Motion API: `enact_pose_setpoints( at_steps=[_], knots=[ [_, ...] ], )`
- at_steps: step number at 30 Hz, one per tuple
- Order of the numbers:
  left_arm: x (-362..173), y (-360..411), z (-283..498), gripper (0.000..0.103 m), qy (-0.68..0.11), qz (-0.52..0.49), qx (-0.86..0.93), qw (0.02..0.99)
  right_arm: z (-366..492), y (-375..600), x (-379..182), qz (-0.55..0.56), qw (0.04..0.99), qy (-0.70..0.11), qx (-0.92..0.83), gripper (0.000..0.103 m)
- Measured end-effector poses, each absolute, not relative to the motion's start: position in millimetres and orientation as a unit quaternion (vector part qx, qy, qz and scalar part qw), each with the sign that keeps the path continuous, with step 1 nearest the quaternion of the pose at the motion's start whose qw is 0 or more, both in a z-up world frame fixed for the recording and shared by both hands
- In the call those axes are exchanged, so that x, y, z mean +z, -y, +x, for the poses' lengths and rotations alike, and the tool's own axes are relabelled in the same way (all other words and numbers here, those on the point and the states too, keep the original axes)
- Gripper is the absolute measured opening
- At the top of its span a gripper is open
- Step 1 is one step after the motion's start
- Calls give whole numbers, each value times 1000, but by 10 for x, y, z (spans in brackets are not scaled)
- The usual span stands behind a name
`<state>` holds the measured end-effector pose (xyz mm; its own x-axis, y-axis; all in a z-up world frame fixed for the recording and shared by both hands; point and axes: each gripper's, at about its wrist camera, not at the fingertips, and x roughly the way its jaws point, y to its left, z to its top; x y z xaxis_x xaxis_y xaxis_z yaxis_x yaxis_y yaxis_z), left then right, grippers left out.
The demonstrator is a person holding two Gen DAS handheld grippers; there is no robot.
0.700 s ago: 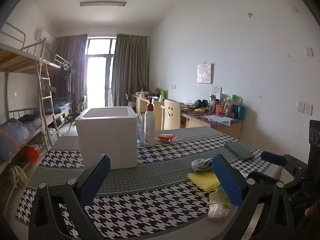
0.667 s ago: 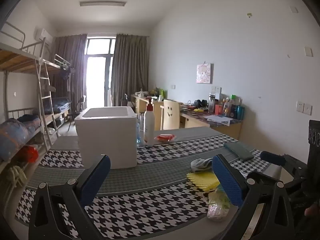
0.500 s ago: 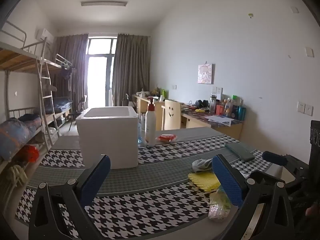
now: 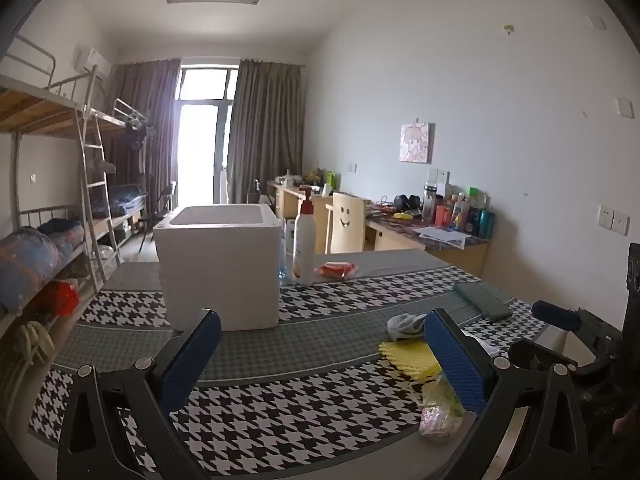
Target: Organize soft objects
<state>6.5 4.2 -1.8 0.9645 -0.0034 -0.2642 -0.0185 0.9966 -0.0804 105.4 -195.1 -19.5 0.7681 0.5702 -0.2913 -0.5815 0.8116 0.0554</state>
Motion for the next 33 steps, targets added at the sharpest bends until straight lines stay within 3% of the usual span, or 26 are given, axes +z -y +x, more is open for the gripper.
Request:
enact_pose_setpoints(
  at_steps=[33],
  knots=[
    [-47,-30,79,102,-143,-31,6,989,1048,1956,-217,-20,941,-152,303,102]
  ],
)
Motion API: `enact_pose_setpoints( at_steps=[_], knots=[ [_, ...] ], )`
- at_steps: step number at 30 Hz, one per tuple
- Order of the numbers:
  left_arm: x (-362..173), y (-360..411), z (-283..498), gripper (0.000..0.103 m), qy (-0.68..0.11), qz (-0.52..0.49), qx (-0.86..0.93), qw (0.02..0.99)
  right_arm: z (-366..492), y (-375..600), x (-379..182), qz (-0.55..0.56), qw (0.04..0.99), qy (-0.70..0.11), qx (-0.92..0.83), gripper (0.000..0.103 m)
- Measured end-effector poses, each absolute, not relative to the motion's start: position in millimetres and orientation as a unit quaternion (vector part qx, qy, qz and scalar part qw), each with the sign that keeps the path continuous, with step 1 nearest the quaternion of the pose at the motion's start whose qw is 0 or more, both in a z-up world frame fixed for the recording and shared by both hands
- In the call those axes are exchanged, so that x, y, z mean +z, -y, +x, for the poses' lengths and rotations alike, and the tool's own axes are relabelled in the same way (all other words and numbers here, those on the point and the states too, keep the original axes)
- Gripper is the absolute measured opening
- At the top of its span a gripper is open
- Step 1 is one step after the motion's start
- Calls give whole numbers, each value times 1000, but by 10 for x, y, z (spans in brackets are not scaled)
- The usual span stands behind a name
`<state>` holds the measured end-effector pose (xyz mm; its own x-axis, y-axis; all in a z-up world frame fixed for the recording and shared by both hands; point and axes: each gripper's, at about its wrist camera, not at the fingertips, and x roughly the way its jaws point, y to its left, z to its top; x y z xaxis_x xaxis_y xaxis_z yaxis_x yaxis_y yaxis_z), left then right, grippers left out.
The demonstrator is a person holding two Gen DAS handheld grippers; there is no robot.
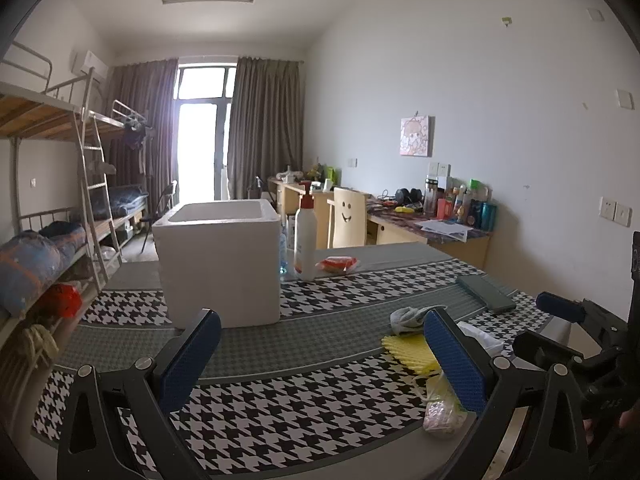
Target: Organize soft objects
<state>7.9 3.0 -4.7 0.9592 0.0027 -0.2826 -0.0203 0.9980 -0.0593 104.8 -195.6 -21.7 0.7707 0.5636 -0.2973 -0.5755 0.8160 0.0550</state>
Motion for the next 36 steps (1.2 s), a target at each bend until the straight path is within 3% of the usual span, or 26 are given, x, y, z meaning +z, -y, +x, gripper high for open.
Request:
enact_pose_setpoints(
  at_steps=[36],
  knots=[
    [-185,166,370,102,-188,-21,-32,981,1308,2103,-346,-13,943,-188,273,102]
  ],
)
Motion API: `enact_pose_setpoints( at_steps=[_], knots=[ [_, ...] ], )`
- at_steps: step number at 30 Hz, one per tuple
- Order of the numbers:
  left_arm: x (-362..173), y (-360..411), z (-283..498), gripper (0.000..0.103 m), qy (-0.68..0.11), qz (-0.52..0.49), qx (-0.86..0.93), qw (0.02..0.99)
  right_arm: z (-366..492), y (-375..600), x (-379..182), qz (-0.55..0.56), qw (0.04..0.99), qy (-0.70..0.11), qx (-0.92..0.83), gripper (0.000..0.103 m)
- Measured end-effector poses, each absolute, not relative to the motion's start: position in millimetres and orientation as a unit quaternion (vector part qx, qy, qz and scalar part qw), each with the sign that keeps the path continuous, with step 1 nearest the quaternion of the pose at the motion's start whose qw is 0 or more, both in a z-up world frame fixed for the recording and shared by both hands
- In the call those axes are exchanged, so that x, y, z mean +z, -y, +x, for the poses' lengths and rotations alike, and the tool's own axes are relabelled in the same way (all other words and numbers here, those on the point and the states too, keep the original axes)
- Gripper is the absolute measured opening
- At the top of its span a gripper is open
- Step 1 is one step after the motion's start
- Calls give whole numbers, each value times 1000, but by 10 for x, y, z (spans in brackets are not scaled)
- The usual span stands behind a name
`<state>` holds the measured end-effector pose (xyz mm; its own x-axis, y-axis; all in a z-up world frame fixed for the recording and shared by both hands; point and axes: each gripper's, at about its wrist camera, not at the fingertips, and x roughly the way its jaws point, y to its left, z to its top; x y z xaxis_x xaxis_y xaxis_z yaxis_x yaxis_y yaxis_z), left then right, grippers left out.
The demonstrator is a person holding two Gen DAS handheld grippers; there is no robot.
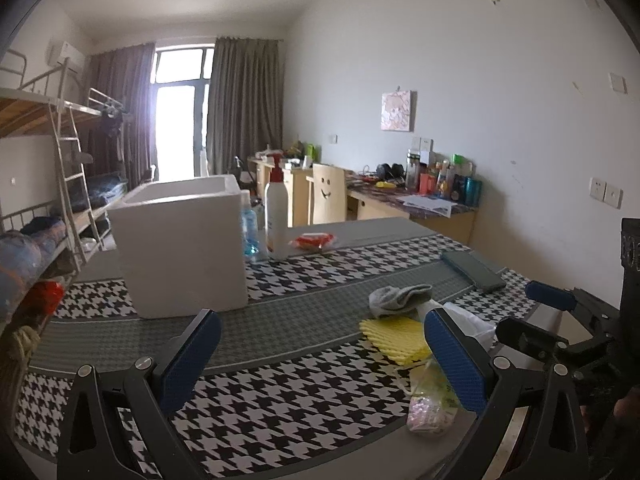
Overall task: Organize soft objects
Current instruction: 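Move the right tool toward the blue face mask while the left tool approaches the plastic bag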
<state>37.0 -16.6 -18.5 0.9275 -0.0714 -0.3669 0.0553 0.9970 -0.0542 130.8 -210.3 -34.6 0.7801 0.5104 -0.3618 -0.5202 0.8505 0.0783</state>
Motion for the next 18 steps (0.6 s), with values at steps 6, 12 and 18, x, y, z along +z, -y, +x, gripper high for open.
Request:
enact_pose_setpoints(
  at_steps=[6,12,18],
  knots=[
    [-254,208,478,102,-202,-21,-42,978,1375,2140,-438,-16,942,-207,263,102],
    [-333,247,561,102,-217,-21,-53,975,1444,2192,-538,-17,940,-227,255,102],
    [-418,296,636,102,-232,-22,-61,971,1473,2209,-616,-17,936,-243,255,102]
  ],
)
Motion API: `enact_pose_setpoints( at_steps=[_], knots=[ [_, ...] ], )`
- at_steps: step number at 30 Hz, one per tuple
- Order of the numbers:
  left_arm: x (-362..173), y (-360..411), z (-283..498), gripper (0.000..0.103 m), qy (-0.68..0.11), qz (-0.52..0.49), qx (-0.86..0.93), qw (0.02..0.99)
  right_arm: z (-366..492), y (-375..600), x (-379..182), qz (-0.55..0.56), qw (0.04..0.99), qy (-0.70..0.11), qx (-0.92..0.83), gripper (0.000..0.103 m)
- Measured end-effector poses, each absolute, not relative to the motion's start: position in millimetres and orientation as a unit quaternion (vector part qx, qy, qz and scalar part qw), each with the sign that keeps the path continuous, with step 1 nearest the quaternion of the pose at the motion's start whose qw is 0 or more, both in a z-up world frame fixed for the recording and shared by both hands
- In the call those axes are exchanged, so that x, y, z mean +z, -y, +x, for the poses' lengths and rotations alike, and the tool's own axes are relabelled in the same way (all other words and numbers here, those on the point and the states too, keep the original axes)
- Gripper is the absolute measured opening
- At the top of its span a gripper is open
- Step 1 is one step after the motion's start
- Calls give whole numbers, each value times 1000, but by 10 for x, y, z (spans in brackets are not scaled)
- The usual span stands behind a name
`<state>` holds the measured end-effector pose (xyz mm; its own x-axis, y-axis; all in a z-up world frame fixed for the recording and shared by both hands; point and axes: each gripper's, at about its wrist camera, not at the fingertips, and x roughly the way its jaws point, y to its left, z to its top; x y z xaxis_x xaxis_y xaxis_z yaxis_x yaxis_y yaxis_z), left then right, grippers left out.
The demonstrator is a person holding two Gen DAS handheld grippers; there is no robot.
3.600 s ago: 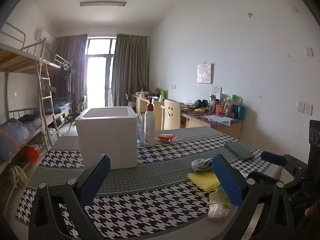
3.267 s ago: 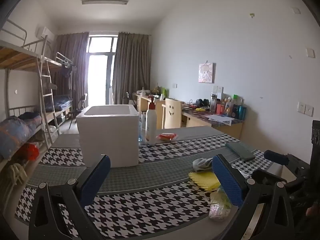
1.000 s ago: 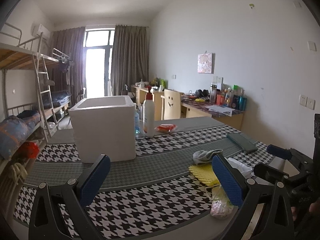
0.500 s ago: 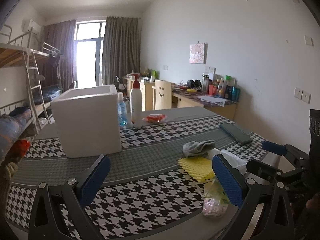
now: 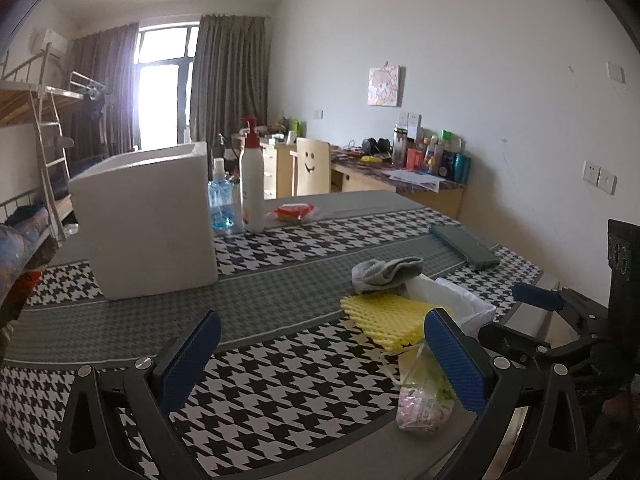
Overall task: Organize soft objects
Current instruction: 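Move the right tool toward the blue face mask while the left tool approaches the plastic bag, then close the right tool on the blue mask while the left tool grasps the green-printed bag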
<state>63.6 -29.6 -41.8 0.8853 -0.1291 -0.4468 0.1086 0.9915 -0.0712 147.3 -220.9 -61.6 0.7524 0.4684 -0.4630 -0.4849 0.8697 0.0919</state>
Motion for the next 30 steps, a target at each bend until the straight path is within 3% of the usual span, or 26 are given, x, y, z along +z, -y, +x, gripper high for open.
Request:
enact_pose_setpoints(
  at_steps=[10,17,19,23,26,30],
  knots=[
    [-534,413,774,102,-252,-19,-77,965,1586,2270,-746,-1,928,-269,257,97],
    [-600,514,877,102,-265,-12,-92,960,1675,2292,-835,10,917,-292,271,70],
    [-615,542,898,102,-269,-11,-95,958,1683,2303,-852,12,915,-294,276,66],
    [-646,592,928,102,-274,-9,-101,956,1681,2326,-852,14,913,-297,280,43],
    [-654,633,940,102,-274,-6,-104,956,1673,2346,-827,14,911,-296,287,31],
    [-655,676,940,102,-274,-2,-110,955,1666,2344,-793,13,911,-292,292,24]
  ],
)
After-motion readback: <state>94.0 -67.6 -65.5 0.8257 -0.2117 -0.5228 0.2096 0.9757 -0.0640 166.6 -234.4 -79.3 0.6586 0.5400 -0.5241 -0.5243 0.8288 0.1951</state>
